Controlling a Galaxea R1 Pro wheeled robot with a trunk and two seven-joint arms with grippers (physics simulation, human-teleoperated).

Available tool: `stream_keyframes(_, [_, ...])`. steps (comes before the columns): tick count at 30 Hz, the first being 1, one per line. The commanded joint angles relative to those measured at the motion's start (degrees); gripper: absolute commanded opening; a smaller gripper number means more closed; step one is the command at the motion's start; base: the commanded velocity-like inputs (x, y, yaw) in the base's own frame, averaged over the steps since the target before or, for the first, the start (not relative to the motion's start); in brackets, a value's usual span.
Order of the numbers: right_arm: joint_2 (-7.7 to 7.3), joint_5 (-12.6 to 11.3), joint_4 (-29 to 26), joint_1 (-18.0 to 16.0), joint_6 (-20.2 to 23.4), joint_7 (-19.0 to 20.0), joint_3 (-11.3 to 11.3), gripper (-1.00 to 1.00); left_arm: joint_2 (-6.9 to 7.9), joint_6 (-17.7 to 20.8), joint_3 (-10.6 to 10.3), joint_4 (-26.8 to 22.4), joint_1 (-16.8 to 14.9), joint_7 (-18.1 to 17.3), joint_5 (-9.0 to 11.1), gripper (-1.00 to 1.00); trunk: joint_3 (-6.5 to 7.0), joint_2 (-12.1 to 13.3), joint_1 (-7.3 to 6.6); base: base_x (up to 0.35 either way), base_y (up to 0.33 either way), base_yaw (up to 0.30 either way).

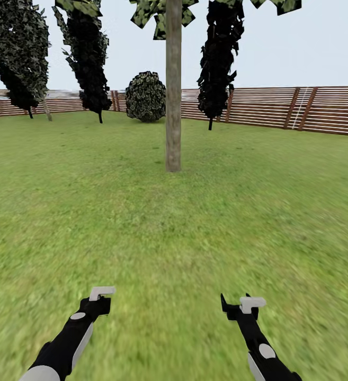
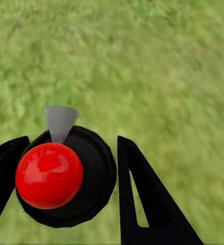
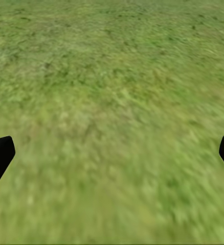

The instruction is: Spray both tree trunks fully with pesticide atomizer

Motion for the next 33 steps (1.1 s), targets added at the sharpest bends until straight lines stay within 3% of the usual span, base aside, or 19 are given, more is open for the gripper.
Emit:
stream_keyframes(1, [0.00,0.00,0.00,0.00,0.00,-0.02,0.00,1.00,0.00,0.01,0.00,0.00,-0.01,0.04,-0.01,-1.00,-0.01,0.00,0.00,0.337,0.000,0.000])
stream_keyframes(15, [0.00,0.01,0.04,0.00,0.00,-0.09,0.00,1.00,0.05,0.02,0.00,0.01,-0.02,0.08,-0.01,-1.00,-0.58,0.00,0.00,0.337,0.000,0.108])
stream_keyframes(33, [0.00,0.01,0.09,0.00,0.00,0.00,0.00,1.00,0.00,0.01,0.00,0.01,0.00,0.04,-0.01,-1.00,-0.60,0.00,0.00,0.337,0.038,0.004])
